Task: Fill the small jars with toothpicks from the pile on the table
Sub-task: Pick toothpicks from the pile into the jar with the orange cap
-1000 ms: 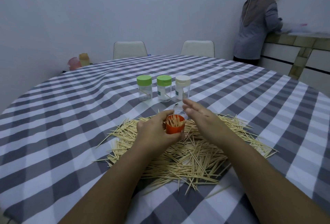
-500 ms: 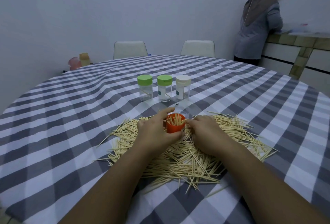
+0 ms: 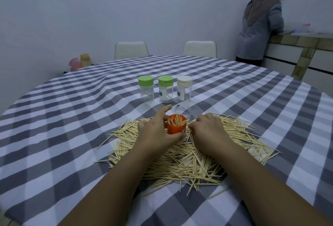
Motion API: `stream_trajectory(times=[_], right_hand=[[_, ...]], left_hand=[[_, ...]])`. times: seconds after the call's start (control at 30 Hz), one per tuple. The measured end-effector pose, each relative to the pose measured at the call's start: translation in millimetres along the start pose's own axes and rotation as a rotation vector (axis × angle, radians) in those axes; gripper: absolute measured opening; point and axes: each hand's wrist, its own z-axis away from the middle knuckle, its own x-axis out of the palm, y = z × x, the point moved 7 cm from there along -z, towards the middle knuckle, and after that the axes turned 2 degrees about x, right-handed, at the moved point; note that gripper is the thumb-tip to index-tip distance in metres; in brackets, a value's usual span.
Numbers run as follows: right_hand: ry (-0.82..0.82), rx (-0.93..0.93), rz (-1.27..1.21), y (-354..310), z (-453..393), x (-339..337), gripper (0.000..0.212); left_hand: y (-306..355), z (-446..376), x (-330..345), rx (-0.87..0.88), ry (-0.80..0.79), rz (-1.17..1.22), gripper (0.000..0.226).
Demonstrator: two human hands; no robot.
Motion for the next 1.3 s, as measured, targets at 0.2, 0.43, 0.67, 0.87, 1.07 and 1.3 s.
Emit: stream_trajectory(times=[0.2,0.43,0.67,0.87,1.07,1.3], right_hand=[[0.089,0.035,0.0,2.2,1.8,-8.2,0.029],[0.165,0.155,-0.103,16.9,2.4,-18.1,0.024],[0.264,0.23,-0.24,30.4,6.8,-27.8,0.025],[0.287,0.227,-0.968,27.2,4.2,-25.5,0.018],[0.277,0.229,-1.498,18.4,6.2,-24.1,0.017],[0.447,0.203,-1.923,26.0,8.5,-32.1,0.015]], left_hand=[[-3.5,-1.3,-1.3,-0.009,0.031,0.026,0.088],[-6.7,-2.4,-7.9,-0.052,0.088,0.088,0.094],[-7.5,-2.0,-7.4,-0.067,0.086,0.1,0.096],[-11.4,-3.6,-1.3,-0.053,0.055,0.107,0.098],[-7.0,-1.4,9.0,-0.03,-0.012,0.08,0.099],[-3.7,0.3,13.9,-0.009,-0.046,0.061,0.099]])
